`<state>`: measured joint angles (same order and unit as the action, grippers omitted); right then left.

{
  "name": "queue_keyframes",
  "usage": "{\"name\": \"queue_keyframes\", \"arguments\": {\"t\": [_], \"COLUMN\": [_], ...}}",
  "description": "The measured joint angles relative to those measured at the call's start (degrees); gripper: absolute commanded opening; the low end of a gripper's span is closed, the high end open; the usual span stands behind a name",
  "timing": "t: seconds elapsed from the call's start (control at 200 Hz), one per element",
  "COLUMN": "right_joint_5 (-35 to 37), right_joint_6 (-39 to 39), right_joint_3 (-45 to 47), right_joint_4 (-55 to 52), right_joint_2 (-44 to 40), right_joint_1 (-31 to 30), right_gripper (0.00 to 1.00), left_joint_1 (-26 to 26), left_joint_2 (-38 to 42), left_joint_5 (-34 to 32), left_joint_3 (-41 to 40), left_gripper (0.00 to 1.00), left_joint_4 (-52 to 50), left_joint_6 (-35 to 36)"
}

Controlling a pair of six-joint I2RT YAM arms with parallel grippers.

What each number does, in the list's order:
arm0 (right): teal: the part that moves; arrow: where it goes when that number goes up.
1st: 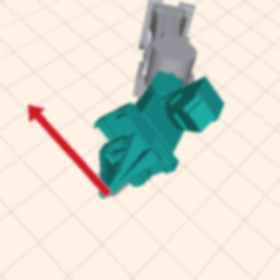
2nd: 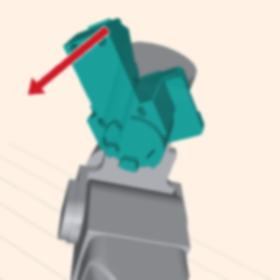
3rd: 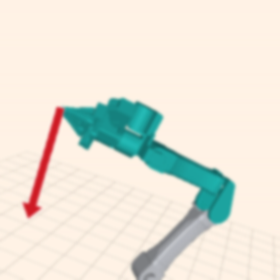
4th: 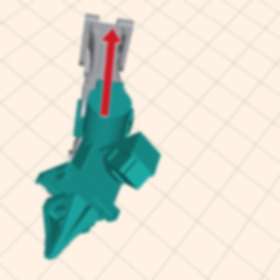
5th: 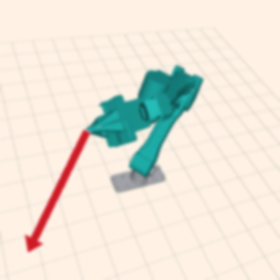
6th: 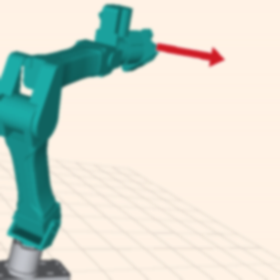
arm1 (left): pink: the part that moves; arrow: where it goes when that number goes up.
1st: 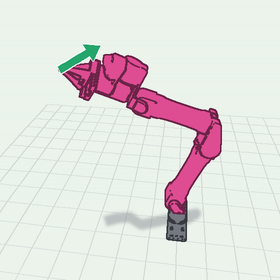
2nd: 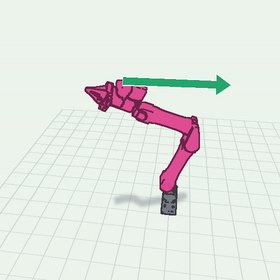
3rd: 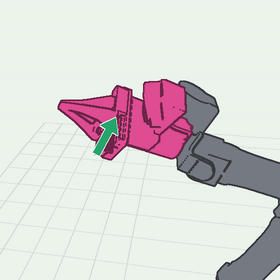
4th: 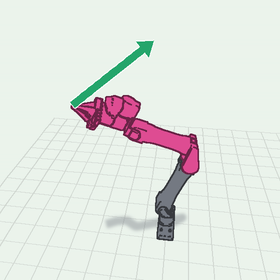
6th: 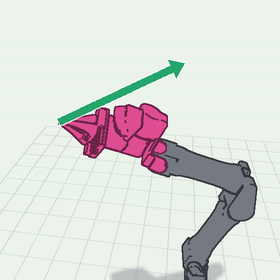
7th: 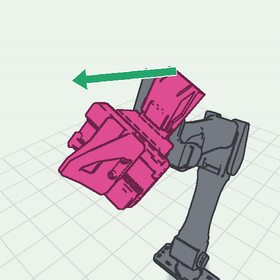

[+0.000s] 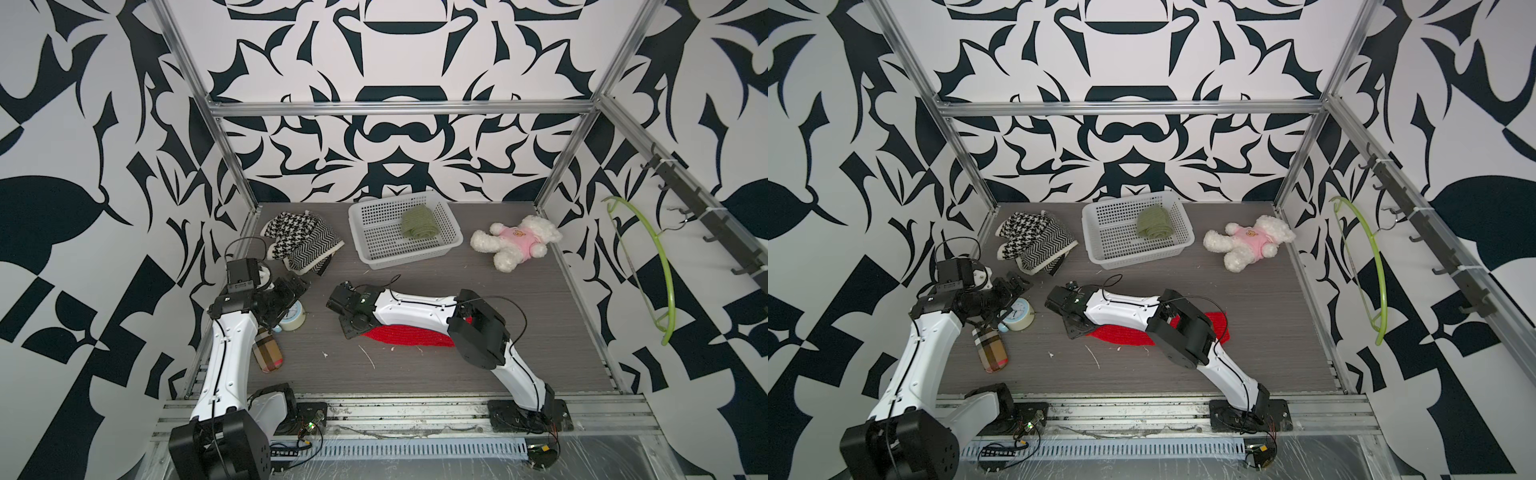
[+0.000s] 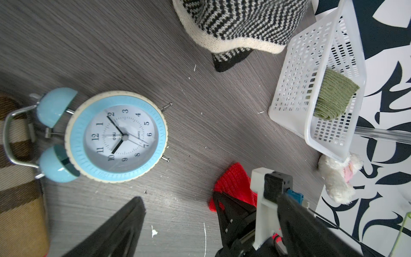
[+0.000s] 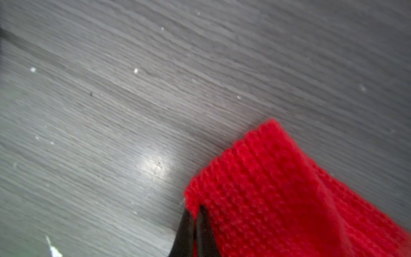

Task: Roll up the scarf and place it into the basket
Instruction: Flatten out the scarf at the center of the board.

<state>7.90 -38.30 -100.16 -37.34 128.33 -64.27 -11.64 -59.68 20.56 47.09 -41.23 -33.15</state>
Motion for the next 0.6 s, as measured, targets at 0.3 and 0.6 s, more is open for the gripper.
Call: {"name": "queue_keyframes", "arguments": {"t": [0.3,0.6], "right_joint_5": [-3.28,-16.13], "right_joint_6": [4.98,5.49], "right_joint_3": [5.18,3.78], "right_joint_4": [6.67,21.57], "right_joint_2": [-14.03,-17.16], "right_joint_1": [0.13,1.97], "right_gripper": [0.0,0.0], "left_joint_1": [0.0,-1.7], "left_joint_2": [0.0,-0.04], "left_joint_5": [0.09,-1.66], "left_joint_3": [-0.5,0.72], "left_gripper": [0.99,0.99], "left_joint_4": [0.11,-0.42], "left_joint_6": [-0.04,0.15]}}
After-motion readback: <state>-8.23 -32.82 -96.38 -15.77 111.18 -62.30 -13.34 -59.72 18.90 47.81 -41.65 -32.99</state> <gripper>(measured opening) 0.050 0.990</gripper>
